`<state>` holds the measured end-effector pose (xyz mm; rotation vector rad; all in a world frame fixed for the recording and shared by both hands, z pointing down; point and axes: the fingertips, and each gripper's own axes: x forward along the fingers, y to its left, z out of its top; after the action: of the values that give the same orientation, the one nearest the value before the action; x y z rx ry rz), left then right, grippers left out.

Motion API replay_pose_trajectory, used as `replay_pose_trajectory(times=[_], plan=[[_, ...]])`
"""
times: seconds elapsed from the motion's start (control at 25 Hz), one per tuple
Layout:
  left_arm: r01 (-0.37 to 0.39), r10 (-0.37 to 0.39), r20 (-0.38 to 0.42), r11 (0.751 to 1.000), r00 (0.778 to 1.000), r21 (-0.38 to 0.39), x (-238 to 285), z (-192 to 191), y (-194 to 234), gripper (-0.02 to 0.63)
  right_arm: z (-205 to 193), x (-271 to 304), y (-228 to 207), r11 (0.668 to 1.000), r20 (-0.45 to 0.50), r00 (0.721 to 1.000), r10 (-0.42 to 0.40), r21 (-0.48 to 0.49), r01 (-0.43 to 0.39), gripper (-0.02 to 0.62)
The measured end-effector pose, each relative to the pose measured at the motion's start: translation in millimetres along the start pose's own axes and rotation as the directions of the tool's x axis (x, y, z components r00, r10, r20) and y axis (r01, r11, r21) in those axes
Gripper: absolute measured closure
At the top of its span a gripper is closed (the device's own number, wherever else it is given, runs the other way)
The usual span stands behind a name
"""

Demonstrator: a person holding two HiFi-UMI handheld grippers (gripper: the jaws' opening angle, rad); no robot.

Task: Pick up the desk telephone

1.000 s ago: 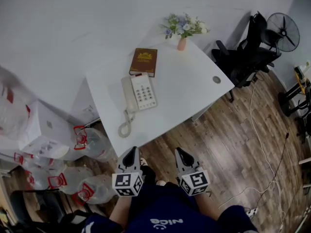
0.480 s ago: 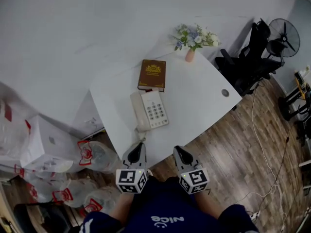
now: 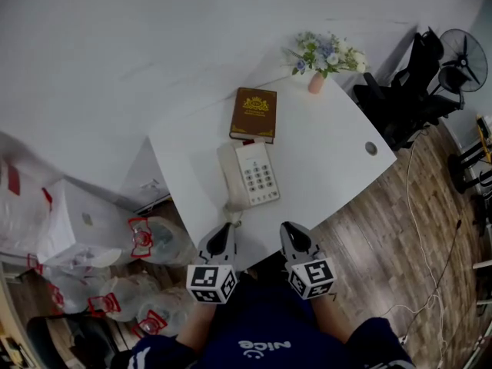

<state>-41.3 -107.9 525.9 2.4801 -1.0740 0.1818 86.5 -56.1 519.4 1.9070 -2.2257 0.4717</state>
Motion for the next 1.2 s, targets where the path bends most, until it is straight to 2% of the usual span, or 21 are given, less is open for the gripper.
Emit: replay_pose_trajectory(times=[0.36,0.6,0.64,0.72,0.76,0.84,0.88,1.0,1.08,1.2], plan=[[-0.074,0.073,-0.037,0.996,0.997,-0.051,21,2,12,0.589,7,32,-12,0.994,-0.048,0.994,0.103,-0.017,-0.104,0.571],[-0.098,0.093,-0.053,0.99,0.994,-0.102,36,7,18,0.588,18,51,-34,0.992,-0.064,0.99,0.125,-0.024,-0.127,0.567],[-0.105,0.099,-0.053,0.988,0.994,-0.113,38,9,20,0.588,19,55,-37,0.99,-0.069,0.988,0.138,-0.016,-0.14,0.551],[-0.104,0.097,-0.053,0.984,0.994,-0.147,44,12,25,0.58,21,63,-42,0.986,-0.082,0.982,0.169,0.01,-0.169,0.462],[-0.094,0.086,-0.054,0.981,0.995,-0.172,48,13,27,0.556,21,67,-44,0.984,-0.088,0.98,0.179,0.02,-0.178,0.443],[-0.067,0.054,-0.063,0.973,0.997,-0.222,56,16,30,0.418,23,73,-51,0.982,-0.098,0.977,0.188,0.03,-0.186,0.426],[-0.058,0.042,-0.073,0.969,0.996,-0.239,61,16,33,0.385,23,77,-54,0.981,-0.104,0.975,0.194,0.036,-0.191,0.416],[-0.054,0.022,-0.117,0.959,0.993,-0.279,76,15,44,0.333,23,89,-60,0.968,-0.14,0.96,0.244,0.093,-0.232,0.379],[-0.061,0.006,-0.168,0.946,0.986,-0.319,86,10,52,0.264,22,98,-62,0.95,-0.168,0.94,0.296,0.152,-0.272,0.369],[-0.052,-0.038,-0.226,0.924,0.973,-0.379,100,3,60,0.239,21,112,-65,0.931,-0.2,0.918,0.342,0.206,-0.302,0.351]])
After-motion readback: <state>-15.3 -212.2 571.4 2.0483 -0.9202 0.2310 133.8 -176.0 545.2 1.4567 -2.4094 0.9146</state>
